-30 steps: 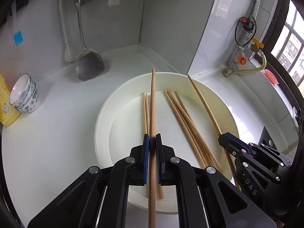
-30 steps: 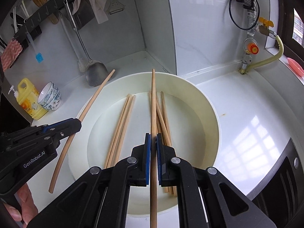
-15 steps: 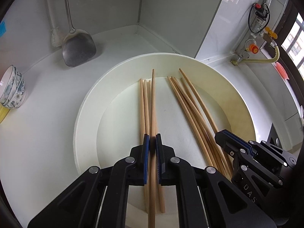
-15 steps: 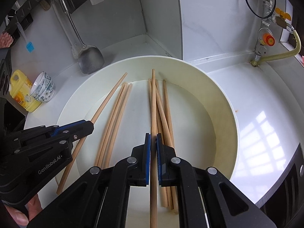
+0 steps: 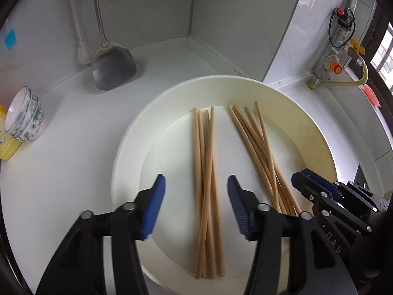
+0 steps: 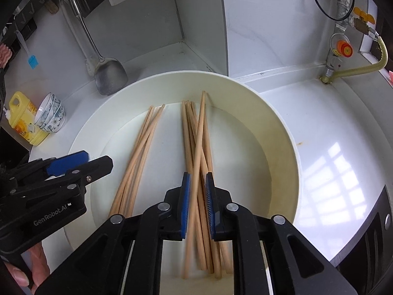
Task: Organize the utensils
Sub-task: 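Open both tools inside the basin to release the chopsticks, then lift both open tools up away from the basin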
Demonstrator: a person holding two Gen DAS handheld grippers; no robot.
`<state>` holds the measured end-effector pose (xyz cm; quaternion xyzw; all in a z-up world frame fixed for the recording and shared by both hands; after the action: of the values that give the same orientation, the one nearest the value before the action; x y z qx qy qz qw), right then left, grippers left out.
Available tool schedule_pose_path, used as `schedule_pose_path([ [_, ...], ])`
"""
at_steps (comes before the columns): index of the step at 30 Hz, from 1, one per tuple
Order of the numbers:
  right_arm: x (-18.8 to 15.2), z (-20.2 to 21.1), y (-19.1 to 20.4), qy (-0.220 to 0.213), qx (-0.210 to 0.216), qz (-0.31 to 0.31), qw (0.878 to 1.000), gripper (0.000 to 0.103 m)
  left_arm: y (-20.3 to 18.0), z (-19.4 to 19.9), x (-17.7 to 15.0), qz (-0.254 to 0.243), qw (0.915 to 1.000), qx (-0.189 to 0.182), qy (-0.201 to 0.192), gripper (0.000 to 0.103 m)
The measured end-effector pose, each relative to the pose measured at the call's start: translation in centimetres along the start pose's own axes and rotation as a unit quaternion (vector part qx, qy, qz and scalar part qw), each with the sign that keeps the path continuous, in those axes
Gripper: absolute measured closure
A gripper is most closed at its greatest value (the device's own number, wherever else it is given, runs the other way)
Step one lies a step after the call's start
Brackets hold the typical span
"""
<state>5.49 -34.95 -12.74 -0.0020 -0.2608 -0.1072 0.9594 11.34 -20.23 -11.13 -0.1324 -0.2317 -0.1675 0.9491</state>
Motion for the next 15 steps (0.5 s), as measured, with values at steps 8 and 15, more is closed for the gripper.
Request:
schedule_pose_path([
  [8,-1.0,2.0,-0.9,-0.005,-0.01,-0.013,1.0,0.071,1.5,2.9,0.1,0.011,0.9994,0.03,-0.016,0.013],
  [15,-1.7,3.8,-0.4,-0.008,-0.01,-0.02,1.0,0.058,1.8,4.7,-0.5,0.01,0.9994,0.031,-0.014,0.009],
])
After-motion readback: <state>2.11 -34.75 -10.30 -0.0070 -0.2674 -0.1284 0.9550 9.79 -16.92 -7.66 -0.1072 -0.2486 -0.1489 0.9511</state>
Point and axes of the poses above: each gripper's, at about its wrist camera, not at the fingertips, and z roughly against the way its jaws point, y to its left, x to its top, the point moved 1 cm from there along -z, roughly the way its jaws point, and after that the axes turned 7 degrees about -x, right-handed, at the moved point
